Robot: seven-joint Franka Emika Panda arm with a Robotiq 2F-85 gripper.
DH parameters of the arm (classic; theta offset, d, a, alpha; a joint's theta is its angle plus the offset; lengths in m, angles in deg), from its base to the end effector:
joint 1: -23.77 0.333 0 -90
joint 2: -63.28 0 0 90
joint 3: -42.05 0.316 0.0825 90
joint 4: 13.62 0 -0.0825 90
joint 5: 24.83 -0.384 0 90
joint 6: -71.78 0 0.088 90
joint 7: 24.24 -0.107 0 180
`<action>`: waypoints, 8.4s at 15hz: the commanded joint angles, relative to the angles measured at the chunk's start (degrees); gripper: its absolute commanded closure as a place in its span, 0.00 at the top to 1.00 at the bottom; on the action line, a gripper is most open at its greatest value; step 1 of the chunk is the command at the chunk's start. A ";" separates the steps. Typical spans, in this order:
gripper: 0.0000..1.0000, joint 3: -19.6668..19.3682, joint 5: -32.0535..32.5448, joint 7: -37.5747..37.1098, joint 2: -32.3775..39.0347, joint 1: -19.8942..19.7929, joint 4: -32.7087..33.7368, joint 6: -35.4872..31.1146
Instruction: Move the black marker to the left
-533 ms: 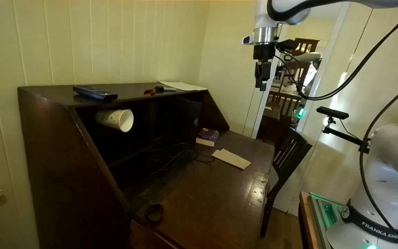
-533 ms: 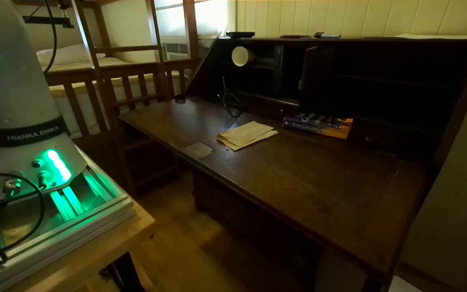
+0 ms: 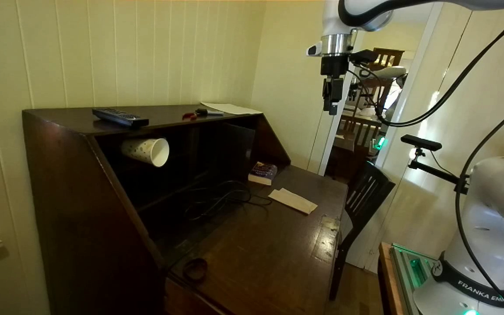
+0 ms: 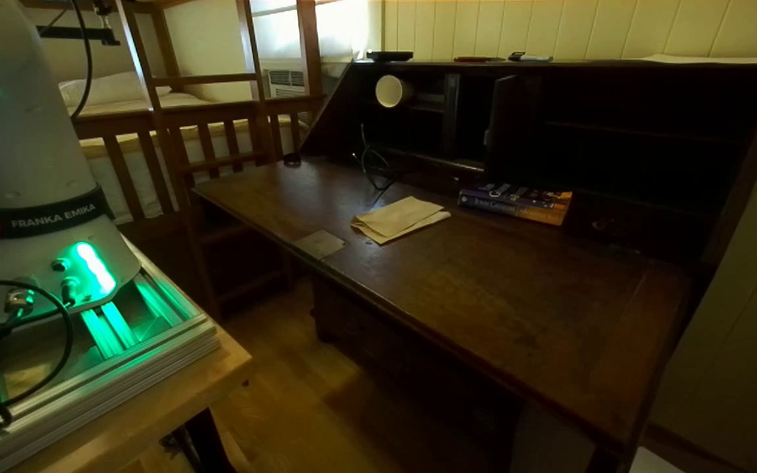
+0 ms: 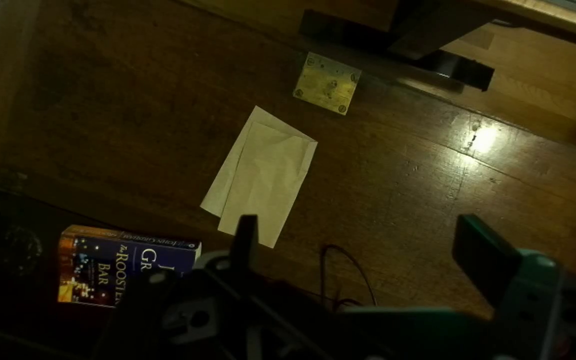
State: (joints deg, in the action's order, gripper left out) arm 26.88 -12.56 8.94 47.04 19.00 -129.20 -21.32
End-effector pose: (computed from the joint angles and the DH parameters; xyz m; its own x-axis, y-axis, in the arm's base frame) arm 0.4227 -0.1891 0.5584 0.9503 0.2582 -0.1740 0.2704 -0.9614 0.0503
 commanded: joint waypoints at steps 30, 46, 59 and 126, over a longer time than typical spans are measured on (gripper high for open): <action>1.00 0.52 -3.06 9.60 5.17 1.51 6.01 -9.76; 1.00 2.77 -4.12 42.02 30.10 -2.60 41.39 -6.00; 1.00 6.55 -3.17 19.31 49.86 -5.02 60.47 -13.84; 1.00 19.78 -19.48 41.33 77.58 -18.21 91.63 -21.93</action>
State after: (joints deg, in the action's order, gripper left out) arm 47.21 -32.95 49.79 123.85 -0.59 -39.64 -42.51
